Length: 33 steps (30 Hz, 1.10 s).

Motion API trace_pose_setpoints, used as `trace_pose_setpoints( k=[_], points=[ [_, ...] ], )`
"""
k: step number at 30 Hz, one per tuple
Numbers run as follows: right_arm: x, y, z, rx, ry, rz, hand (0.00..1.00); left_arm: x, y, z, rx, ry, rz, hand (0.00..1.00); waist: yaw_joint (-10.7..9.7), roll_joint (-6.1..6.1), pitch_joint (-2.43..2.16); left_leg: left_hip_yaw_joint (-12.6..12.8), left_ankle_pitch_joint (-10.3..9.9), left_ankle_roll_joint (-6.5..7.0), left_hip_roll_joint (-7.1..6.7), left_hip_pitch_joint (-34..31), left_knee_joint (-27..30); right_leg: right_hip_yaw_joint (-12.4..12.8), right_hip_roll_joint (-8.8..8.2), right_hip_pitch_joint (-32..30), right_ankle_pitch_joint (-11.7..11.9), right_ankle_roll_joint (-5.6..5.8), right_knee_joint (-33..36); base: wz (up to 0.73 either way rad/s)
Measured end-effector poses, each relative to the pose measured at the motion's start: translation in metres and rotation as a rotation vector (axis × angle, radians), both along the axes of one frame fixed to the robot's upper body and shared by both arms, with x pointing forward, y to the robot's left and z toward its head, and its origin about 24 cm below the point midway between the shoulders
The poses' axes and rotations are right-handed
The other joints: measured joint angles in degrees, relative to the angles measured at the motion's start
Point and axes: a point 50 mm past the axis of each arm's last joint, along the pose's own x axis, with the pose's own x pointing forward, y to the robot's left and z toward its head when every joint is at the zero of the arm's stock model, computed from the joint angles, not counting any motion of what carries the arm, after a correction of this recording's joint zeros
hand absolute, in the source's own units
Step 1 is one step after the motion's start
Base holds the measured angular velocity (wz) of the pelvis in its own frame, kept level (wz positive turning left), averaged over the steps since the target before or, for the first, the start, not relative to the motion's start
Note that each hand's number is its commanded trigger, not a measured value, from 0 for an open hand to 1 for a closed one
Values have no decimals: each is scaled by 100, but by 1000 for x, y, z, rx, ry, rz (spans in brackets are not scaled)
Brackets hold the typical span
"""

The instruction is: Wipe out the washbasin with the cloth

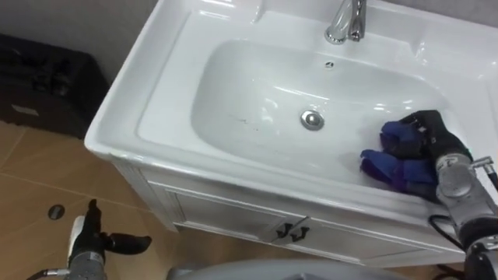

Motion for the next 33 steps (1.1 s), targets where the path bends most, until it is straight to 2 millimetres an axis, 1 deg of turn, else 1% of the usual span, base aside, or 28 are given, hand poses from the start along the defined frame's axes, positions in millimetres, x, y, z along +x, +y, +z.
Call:
trace_pose_setpoints(
  k=[1,2,3,4,6,7,8,9,10,11,12,13,14,16,17,21,23,26,29,33],
  points=[
    [2,1,5,-28,-26,23,100,-1,-1,0,-5,-2,1,0,-33,2,0,73,0,0,3,5,-53,83,18,-43,-2,9,-1,-19],
    [4,2,10,-55,-50,48,100,-3,-2,-1,-8,3,1,0,-119,1,2,112,0,0,8,4,-68,109,28,-49,4,16,0,-20],
    [5,3,13,-74,-64,59,100,-3,-2,-1,-11,6,0,0,-153,0,2,151,0,0,13,9,-67,127,32,-49,4,16,2,-21],
    [7,3,20,-105,-102,65,100,-6,-3,-2,-17,11,0,0,-219,-3,3,223,0,0,21,27,-68,205,47,-48,4,16,9,-26],
    [10,1,37,-166,-194,62,100,-6,-4,-2,-23,8,-2,0,-371,-32,20,374,-1,-2,50,41,-75,317,82,-95,15,1,25,-31],
    [11,1,41,-177,-214,58,100,-5,-4,-2,-25,5,-5,0,-400,-42,24,398,-2,-4,59,41,-82,354,93,-127,19,-5,51,-31],
    [13,1,49,-201,-249,54,100,-3,-4,-2,-27,-2,-10,0,-446,-60,67,459,-11,-19,81,65,-94,407,116,-156,27,-18,98,-32],
    [13,-1,55,-226,-276,45,100,-6,-3,-3,-25,6,9,0,-480,-51,84,502,-22,-38,104,84,-155,452,152,-172,41,-41,94,-32],
    [12,-3,59,-239,-291,35,100,-8,-2,-3,-25,10,17,0,-489,-50,88,530,-28,-45,113,89,-168,508,175,-187,48,-52,95,-34],
    [11,-6,67,-265,-327,15,100,-11,0,-3,-23,15,27,0,-498,-41,90,589,-40,-59,126,80,-166,574,201,-235,61,-71,112,-28],
    [12,-6,72,-275,-349,7,100,-12,0,-4,-23,17,30,0,-511,-35,94,622,-42,-62,132,76,-166,583,207,-255,68,-81,115,-30],
    [14,-8,81,-293,-392,-8,100,-13,0,-4,-22,19,37,0,-564,-23,98,672,-43,-64,142,46,-163,601,215,-314,83,-97,126,-26],
    [15,-9,91,-317,-440,-14,100,-13,1,-4,-20,20,41,0,-585,-14,99,732,-42,-65,147,11,-148,675,229,-411,90,-107,181,-27],
    [17,-7,104,-367,-502,-4,100,-15,1,-4,-22,21,54,0,-568,7,102,857,-40,-70,155,-17,-149,847,268,-535,94,-115,251,-33],
    [17,-5,111,-388,-536,5,100,-17,2,-4,-23,21,67,0,-581,14,105,905,-43,-76,160,-26,-151,887,281,-586,94,-115,291,-29],
    [16,-2,123,-420,-589,3,100,-22,2,-5,-28,30,88,0,-603,3,106,985,-55,-96,180,0,-164,950,314,-591,97,-120,292,-12],
    [17,2,136,-434,-641,7,100,-25,-2,-8,-50,31,111,0,-625,-5,108,1001,-57,-99,182,6,-173,994,330,-592,97,-120,288,-4],
    [18,7,150,-431,-706,15,100,-26,-2,-8,-47,28,128,0,-628,-30,96,1003,-60,-105,192,14,-173,1002,344,-570,98,-121,277,0],
    [18,10,157,-422,-742,18,100,-27,-2,-8,-44,30,129,0,-627,-36,93,1004,-63,-110,195,20,-180,1000,347,-545,98,-122,264,0],
    [18,11,161,-399,-767,12,100,-27,-2,-8,-42,30,130,0,-632,-34,93,1004,-63,-110,199,19,-182,999,356,-515,110,-137,201,0]
  ],
)
